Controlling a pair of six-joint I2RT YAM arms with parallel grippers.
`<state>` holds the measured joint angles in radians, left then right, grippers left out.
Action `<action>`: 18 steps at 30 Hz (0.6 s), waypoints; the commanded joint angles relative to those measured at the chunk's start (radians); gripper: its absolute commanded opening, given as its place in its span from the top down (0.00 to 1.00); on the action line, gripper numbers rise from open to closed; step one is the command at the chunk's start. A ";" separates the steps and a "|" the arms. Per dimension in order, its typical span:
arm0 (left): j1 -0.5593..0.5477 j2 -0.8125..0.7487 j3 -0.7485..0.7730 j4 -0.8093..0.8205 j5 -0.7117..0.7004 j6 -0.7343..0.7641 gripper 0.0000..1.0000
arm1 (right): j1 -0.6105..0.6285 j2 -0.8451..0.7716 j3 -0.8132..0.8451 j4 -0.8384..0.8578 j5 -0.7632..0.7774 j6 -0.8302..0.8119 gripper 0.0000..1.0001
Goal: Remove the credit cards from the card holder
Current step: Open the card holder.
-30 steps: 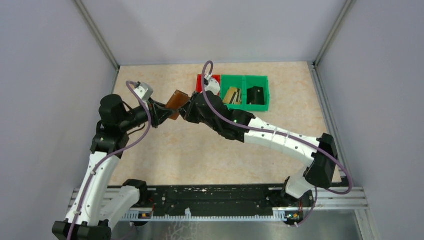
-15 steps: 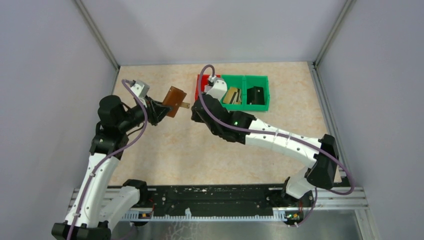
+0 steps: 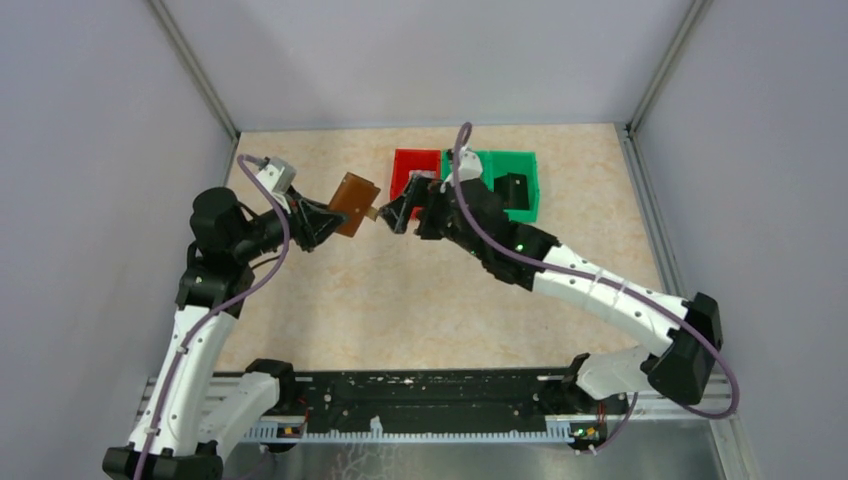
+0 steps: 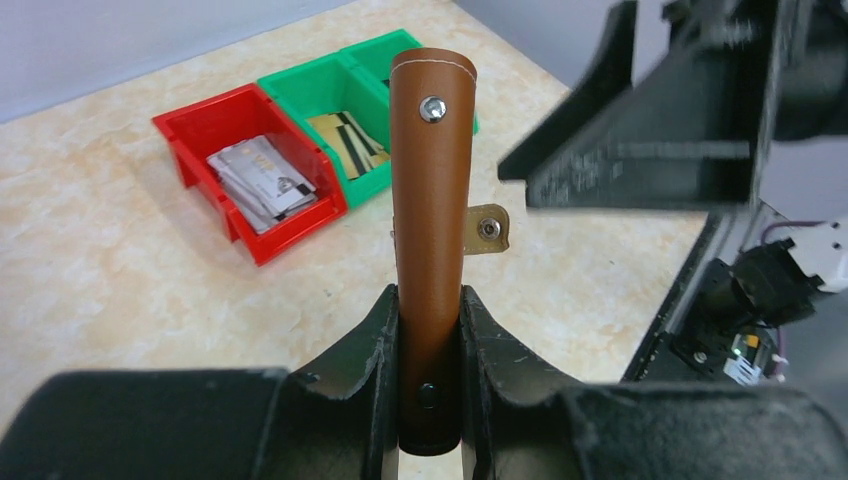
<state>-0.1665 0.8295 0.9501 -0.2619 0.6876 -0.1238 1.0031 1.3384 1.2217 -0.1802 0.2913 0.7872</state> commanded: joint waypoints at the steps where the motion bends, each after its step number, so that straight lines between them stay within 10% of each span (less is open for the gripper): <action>1: 0.002 -0.011 0.045 0.038 0.134 0.008 1.00 | -0.112 -0.123 -0.013 0.169 -0.334 -0.032 0.10; 8: 0.002 0.005 0.067 0.032 0.301 -0.037 1.00 | -0.162 -0.104 0.008 0.307 -0.801 -0.110 0.08; 18: 0.002 0.008 0.122 0.023 0.439 -0.117 1.00 | -0.162 -0.059 0.107 0.114 -0.823 -0.241 0.17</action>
<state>-0.1608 0.8440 1.0161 -0.2703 1.0058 -0.1810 0.8413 1.2766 1.2667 -0.0475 -0.4797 0.6228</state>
